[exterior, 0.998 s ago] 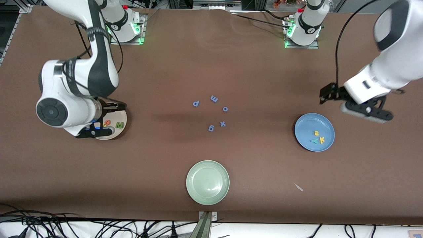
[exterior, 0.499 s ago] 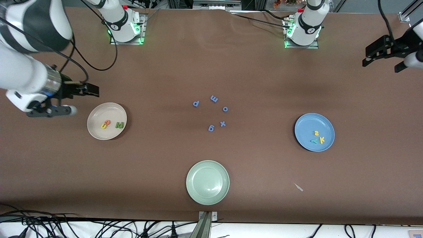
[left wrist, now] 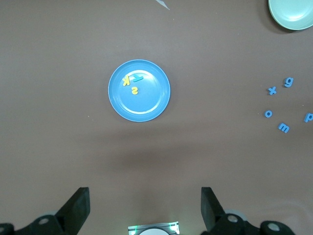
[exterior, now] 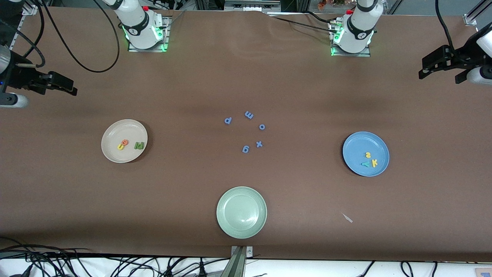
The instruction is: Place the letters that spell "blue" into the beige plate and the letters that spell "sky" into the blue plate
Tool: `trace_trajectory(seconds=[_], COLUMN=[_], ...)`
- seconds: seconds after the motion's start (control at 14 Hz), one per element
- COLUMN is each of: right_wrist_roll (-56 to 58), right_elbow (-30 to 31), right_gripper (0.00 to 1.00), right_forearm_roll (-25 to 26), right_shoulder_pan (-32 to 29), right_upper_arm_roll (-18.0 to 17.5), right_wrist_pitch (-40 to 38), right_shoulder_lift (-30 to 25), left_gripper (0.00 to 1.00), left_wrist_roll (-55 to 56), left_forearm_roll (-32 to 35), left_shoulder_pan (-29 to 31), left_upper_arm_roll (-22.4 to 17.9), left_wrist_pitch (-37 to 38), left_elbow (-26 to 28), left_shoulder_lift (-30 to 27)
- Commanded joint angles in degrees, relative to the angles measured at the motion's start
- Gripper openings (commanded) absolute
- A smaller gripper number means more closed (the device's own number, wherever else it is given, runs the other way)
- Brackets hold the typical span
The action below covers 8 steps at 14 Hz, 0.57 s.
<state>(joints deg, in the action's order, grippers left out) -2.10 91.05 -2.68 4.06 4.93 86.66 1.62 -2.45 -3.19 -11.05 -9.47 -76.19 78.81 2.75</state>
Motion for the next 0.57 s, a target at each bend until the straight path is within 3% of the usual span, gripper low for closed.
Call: trace_trajectory(seconds=[0.0, 0.5], right_wrist_roll=[0.17, 0.69], right_elbow=[1.76, 1.32], right_gripper=[1.0, 1.0], right_forearm_roll=[1.09, 3.29], right_shoulder_pan=[-2.3, -2.39], right_upper_arm_roll=[-1.68, -2.74], right_wrist_pitch=[-0.08, -1.41], right_shoulder_lift=[-2.84, -3.64], left_gripper=[1.0, 1.0], left_wrist_roll=[0.78, 0.95], left_forearm_roll=[1.6, 0.81], left_shoulder_pan=[0.42, 0.33], left_upper_arm_roll=[-0.11, 0.41], left_wrist_pitch=[0.69, -0.97], left_elbow=[0.38, -0.06], left_shoulder_lift=[-1.25, -1.17])
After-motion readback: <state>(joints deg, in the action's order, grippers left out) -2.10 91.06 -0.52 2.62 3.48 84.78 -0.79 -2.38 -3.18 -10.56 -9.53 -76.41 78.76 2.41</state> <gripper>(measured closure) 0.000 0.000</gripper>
